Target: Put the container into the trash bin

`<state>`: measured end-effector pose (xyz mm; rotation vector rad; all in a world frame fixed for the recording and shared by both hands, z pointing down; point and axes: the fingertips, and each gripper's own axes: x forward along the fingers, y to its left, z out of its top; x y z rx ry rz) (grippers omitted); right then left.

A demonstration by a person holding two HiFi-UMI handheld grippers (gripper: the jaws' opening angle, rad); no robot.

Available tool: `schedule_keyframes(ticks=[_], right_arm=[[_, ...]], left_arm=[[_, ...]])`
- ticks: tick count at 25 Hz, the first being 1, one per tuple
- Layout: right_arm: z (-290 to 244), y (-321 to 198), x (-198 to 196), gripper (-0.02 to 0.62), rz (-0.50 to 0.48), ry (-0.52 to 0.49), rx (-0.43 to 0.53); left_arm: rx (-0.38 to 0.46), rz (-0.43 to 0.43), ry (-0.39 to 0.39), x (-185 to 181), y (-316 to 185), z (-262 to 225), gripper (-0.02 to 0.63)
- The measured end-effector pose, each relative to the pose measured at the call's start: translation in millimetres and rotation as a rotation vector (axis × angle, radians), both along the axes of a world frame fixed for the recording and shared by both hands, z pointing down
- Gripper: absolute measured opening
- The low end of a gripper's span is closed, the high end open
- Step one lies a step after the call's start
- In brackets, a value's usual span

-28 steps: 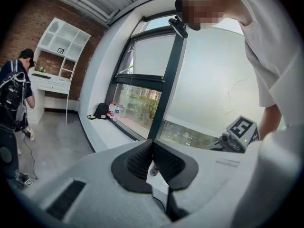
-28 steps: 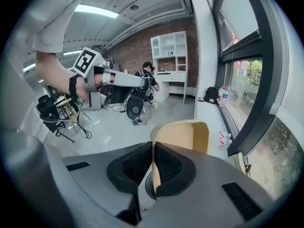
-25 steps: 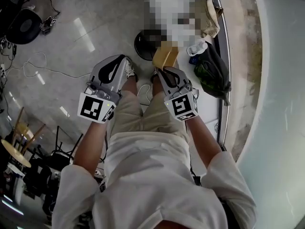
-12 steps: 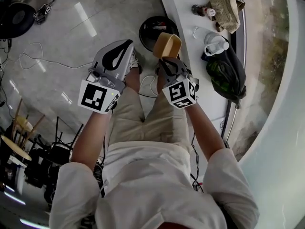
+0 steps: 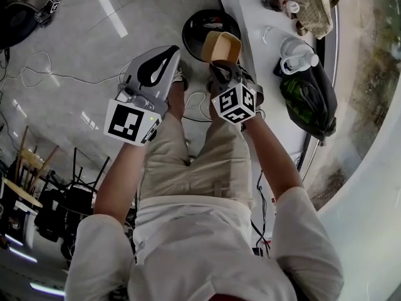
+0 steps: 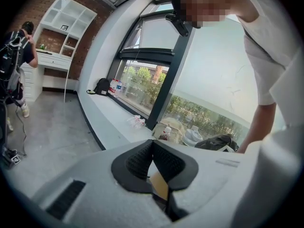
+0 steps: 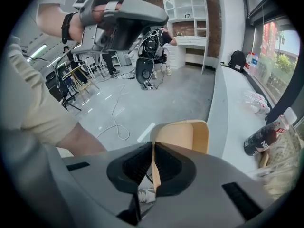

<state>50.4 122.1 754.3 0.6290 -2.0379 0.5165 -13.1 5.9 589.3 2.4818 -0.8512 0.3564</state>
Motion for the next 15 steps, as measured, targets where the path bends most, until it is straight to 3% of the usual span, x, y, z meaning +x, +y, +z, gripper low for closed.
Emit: schedule_keyframes(ticks=[9,15], right_arm=[[63,7,-8,0.020,-0.139,0.020,-0.035],[100,4,-9,0.020,-0.150,0.036,-0.055]], left_arm=[[-0.017,-0.011,-0.026,-1,2,44,0.017],[-0.039,-0.043,-0.030,-5,5,75,0.017]])
